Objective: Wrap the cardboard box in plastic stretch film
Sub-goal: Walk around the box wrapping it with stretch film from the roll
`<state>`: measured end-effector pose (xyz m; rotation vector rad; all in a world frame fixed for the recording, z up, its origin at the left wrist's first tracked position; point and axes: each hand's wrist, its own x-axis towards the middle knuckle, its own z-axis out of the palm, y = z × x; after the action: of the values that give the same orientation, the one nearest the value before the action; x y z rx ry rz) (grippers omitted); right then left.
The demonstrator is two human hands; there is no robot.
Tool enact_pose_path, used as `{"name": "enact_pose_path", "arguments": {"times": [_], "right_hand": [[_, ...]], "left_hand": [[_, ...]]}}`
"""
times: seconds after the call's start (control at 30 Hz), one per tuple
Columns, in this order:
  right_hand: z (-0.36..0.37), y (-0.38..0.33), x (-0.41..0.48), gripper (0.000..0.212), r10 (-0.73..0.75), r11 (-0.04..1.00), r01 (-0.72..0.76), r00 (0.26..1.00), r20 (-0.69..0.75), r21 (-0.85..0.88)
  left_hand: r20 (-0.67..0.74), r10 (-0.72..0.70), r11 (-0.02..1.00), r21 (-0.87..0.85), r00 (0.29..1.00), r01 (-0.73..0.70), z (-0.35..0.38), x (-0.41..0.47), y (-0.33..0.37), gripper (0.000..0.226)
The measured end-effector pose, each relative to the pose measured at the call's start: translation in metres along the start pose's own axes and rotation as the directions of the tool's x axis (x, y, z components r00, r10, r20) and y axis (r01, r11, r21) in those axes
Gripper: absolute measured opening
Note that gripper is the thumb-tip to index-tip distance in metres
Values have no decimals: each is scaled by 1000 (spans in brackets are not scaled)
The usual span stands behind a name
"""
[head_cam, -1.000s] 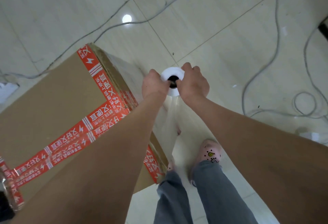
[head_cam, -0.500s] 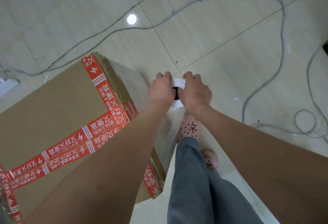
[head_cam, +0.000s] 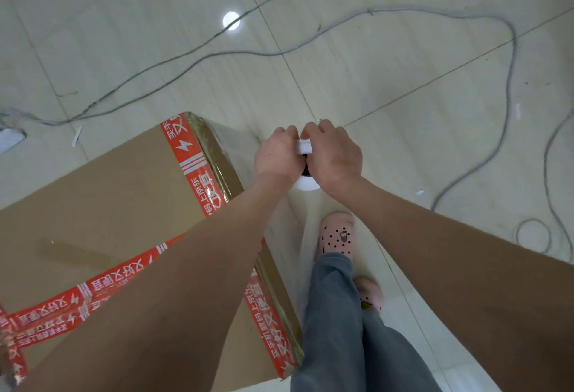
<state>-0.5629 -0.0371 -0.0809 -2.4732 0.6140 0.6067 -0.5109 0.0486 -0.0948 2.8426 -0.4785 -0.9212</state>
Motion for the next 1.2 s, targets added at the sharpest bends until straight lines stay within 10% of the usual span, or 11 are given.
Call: {"name": "enact_pose_path", "arguments": {"times": [0.2,0.5,0.77,1.03,1.2], "right_hand": [[1,-12,22,43,321,894,-332,943,87,300],[-27,-25,65,38,-70,997,67,994,87,45],[-29,-18,75,38,266,914,-294,955,134,281],[-41,-30,95,31,107,980,-125,986,125,151],[-53,-33,114,31,-79,997,82,985,155,-14]], "left_hand": [[-19,-219,954,-212,976,210,-23,21,-15,24],[-31,-144,978,-155,989,138,-38,39,-10,24],[3,-241,949,-209,970,236,-52,59,-3,30],[-5,26,992,121,1000,-25,-63,78,2,28],[36,-74,996,46,997,72,-68,91,0,23]]}}
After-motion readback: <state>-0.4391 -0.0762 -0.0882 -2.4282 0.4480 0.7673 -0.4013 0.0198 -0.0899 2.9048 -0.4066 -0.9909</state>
